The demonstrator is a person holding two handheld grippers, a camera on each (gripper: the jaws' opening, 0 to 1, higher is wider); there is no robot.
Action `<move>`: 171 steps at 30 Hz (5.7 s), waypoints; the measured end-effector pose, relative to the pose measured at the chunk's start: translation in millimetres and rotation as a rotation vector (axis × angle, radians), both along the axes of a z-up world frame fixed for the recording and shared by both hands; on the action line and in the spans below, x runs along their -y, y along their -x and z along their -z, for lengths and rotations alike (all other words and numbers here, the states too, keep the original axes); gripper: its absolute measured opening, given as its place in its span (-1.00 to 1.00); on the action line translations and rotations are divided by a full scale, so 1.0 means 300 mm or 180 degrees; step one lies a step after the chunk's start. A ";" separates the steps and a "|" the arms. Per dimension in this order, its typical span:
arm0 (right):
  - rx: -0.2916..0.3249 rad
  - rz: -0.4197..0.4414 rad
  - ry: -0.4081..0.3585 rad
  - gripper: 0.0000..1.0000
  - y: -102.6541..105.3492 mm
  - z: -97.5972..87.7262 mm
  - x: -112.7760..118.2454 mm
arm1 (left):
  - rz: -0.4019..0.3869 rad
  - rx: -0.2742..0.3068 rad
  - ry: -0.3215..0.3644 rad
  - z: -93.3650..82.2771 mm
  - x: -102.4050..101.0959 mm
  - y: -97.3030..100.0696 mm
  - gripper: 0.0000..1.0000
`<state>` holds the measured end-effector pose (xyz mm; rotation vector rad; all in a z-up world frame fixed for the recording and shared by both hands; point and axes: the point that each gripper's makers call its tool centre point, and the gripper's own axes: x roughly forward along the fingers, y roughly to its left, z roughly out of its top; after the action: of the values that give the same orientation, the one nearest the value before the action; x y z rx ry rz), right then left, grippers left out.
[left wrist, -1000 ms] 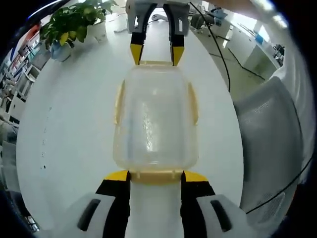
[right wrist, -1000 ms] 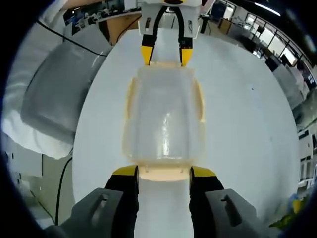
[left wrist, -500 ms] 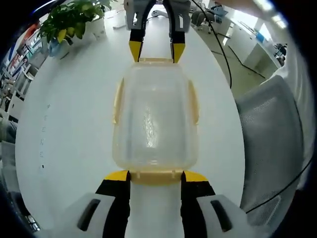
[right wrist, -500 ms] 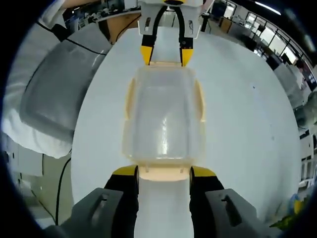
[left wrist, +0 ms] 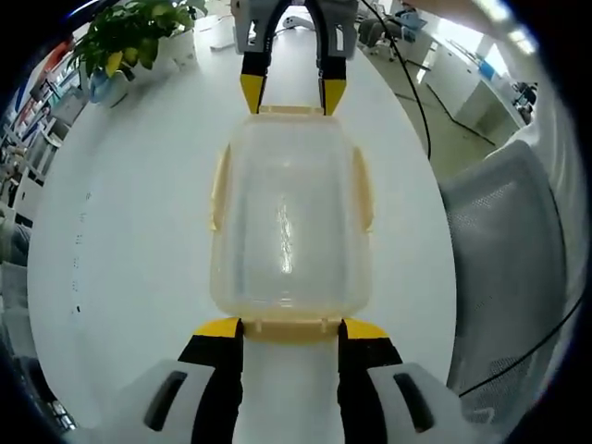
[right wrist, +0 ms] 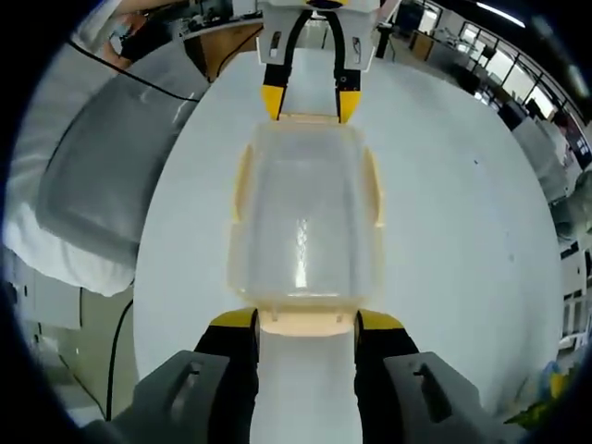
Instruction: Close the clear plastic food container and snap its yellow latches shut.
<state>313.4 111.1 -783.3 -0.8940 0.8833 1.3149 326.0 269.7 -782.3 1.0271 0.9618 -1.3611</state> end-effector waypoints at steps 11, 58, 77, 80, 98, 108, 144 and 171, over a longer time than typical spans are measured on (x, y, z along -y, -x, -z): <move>0.0012 -0.0018 0.0100 -0.29 0.002 0.028 0.018 | -0.0105 -0.0066 -0.0300 0.034 -0.050 0.009 -0.30; -0.2180 0.3697 -0.1179 -0.63 -0.019 -0.019 0.013 | -0.4174 -0.1993 0.0491 -0.032 0.082 0.067 -0.10; -0.2057 0.3626 -0.1063 -0.63 -0.021 -0.003 0.001 | -0.3939 -0.1435 -0.0011 0.018 0.016 -0.008 -0.32; -0.2013 0.3591 -0.1039 -0.63 -0.024 -0.005 0.000 | -0.3813 -0.1114 -0.0177 0.016 -0.011 -0.027 -0.14; -0.1949 0.3586 -0.1033 -0.64 -0.022 -0.006 -0.007 | -0.3703 -0.1149 -0.0318 0.001 0.027 0.003 -0.38; -0.1943 0.3612 -0.1031 -0.67 -0.022 -0.005 -0.010 | -0.3762 -0.1244 0.0014 0.005 0.026 0.023 -0.40; -0.2145 0.3820 -0.1129 -0.76 -0.022 0.002 -0.011 | -0.3974 -0.1257 0.0215 0.009 0.019 0.024 -0.42; -0.1863 0.3934 -0.1661 -0.85 -0.083 -0.066 0.005 | -0.3398 -0.0904 0.1149 -0.072 0.001 -0.019 -0.08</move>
<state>338.3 109.7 -763.6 0.4912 1.1547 0.5921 331.8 269.4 -760.7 -0.0308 1.1613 -0.7114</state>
